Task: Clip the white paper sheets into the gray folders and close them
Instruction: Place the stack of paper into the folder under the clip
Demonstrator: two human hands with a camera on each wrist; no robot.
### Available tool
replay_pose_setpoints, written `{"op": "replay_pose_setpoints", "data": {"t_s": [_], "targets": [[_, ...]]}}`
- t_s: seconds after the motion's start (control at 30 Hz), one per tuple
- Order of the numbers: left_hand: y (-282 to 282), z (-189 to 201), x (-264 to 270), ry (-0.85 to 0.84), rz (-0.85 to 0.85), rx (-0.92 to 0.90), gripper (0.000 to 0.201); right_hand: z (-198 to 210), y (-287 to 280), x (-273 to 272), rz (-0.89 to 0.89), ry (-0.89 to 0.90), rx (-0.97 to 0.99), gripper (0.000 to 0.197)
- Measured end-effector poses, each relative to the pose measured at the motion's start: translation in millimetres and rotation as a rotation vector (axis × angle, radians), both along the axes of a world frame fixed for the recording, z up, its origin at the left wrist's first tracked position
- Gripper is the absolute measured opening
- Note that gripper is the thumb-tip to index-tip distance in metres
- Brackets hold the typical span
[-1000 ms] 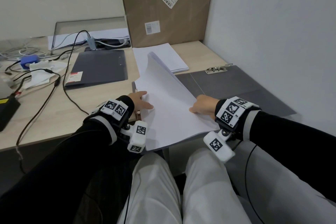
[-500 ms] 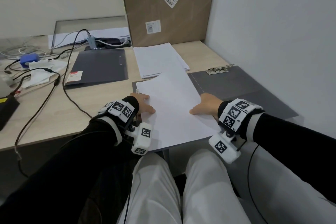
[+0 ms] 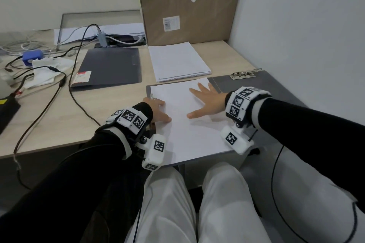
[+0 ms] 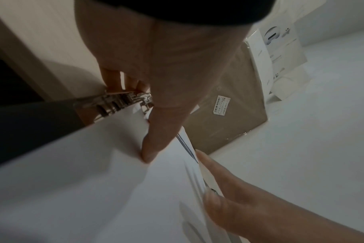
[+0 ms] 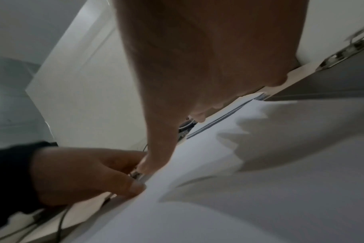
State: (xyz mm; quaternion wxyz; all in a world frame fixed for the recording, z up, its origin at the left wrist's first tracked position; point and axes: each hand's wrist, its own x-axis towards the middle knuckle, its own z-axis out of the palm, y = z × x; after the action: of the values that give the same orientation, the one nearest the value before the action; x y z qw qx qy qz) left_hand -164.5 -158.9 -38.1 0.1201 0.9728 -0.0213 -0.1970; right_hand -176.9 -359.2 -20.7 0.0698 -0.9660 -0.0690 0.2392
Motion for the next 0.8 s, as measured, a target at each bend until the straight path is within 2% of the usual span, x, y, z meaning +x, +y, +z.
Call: {"op": "replay_pose_setpoints", "data": {"t_s": [0.33,0.43,0.53,0.63,0.7,0.8], "targets": [[1.9,-6.9,0.8,-0.008,-0.001,-0.071,0.079,-35.0,13.8,19.6,0.089,0.026,-0.102,0.118],[6.5,-4.7,-0.5,-0.048,0.043,-0.288,0.083,-36.0,13.1,21.3,0.094,0.027,-0.107,0.118],[13.5,3.9,1.5,-0.180,0.183,-0.589,0.061,-34.1,13.7,19.1,0.088,0.026,-0.091,0.116],[25.8,10.2,4.3,-0.275,0.428,-0.917,0.044,-32.3,13.7,18.1,0.075,0.031,-0.082,0.116],[37.7,9.4,8.1,-0.260,0.472,-0.974,0.035,-32.4,14.1,18.0,0.071,0.032,-0.075,0.116],[52.3,7.5,13.5,-0.157,0.367,-0.913,0.028,-32.2,14.5,17.7,0.067,0.030,-0.074,0.116]]}}
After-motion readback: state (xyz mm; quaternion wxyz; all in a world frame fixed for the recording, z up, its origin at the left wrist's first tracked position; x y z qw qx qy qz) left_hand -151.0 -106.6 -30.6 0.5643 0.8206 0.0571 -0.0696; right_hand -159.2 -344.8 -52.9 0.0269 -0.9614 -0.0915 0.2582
